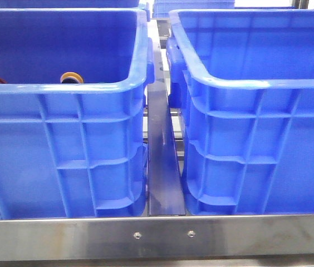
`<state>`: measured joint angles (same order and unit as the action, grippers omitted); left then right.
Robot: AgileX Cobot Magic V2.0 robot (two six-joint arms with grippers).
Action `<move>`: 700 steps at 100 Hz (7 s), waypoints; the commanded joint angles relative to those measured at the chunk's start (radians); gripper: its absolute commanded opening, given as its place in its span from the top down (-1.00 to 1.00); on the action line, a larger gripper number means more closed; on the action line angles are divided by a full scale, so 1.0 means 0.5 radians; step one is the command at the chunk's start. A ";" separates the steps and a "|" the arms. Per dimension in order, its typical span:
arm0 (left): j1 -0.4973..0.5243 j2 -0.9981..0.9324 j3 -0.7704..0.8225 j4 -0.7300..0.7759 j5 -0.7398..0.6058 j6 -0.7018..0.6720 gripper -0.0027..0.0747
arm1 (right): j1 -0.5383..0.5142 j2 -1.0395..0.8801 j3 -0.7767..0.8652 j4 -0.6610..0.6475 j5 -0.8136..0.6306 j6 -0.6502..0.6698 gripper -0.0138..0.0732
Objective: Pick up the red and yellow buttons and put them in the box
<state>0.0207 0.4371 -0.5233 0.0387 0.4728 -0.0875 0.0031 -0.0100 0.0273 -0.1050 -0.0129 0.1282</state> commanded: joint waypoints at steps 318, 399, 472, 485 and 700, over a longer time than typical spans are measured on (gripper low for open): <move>-1.316 1.783 -1.394 -1.280 0.348 1.296 0.69 | -0.011 -0.051 -0.065 -0.020 -0.200 -0.007 0.84; -1.350 1.783 -1.394 -1.280 0.321 1.295 0.69 | -0.011 1.136 -1.427 -0.018 1.261 -0.007 0.81; -1.350 1.783 -1.394 -1.280 0.321 1.295 0.69 | 0.137 1.936 -1.960 1.782 1.429 -0.711 -0.48; -1.350 1.783 -1.394 -1.280 0.321 1.295 0.69 | 0.192 2.048 -1.960 2.351 1.473 -1.049 -0.48; -1.341 1.779 -1.398 -1.221 0.417 1.295 -0.59 | -0.102 2.474 -2.054 2.986 1.448 -2.521 0.16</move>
<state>-0.6464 1.3584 -1.1931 -0.5446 0.7194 0.5578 -0.0227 1.2598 -0.9670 1.3948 0.7916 -1.0588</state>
